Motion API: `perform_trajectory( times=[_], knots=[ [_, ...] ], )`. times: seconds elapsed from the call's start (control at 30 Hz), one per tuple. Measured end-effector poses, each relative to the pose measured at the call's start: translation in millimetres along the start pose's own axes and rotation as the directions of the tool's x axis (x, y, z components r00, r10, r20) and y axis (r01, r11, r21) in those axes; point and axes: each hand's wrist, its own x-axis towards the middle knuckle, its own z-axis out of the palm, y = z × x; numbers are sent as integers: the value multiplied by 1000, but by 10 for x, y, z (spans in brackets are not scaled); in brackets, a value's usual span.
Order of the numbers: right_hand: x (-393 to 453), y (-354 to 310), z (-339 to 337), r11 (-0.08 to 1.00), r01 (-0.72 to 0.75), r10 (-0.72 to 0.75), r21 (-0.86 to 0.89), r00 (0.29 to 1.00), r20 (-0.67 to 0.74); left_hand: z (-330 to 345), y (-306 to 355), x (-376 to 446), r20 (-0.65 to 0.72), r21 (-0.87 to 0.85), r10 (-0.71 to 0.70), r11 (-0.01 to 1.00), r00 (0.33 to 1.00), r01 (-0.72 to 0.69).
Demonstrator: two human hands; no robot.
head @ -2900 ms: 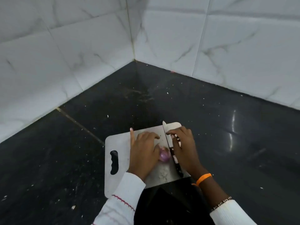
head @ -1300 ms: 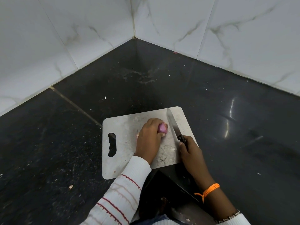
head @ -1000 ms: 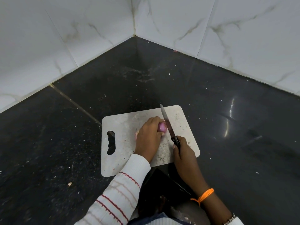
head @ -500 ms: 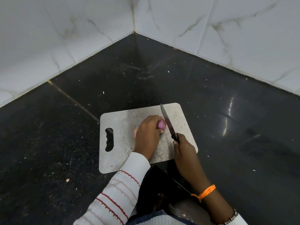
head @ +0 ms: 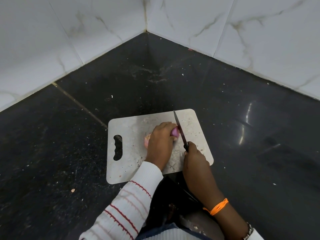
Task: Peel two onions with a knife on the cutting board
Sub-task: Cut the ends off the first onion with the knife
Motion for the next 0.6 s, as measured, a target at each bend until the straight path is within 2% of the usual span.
perform_trajectory(
  times=[0.3,0.47,0.6],
  knots=[
    [39,-101,-61,989,-13,22,-148,998,58,21,-45,59,-8,-54,-21,998,1000,21],
    [229,-149,-71,988,-77,90,-130,992,91,38,-62,70,-34,-48,-13,999,999,11],
    [129,-148,-125,988,-36,51,-149,993,104,28,-58,85,-29,-59,-21,998,999,19]
  ],
)
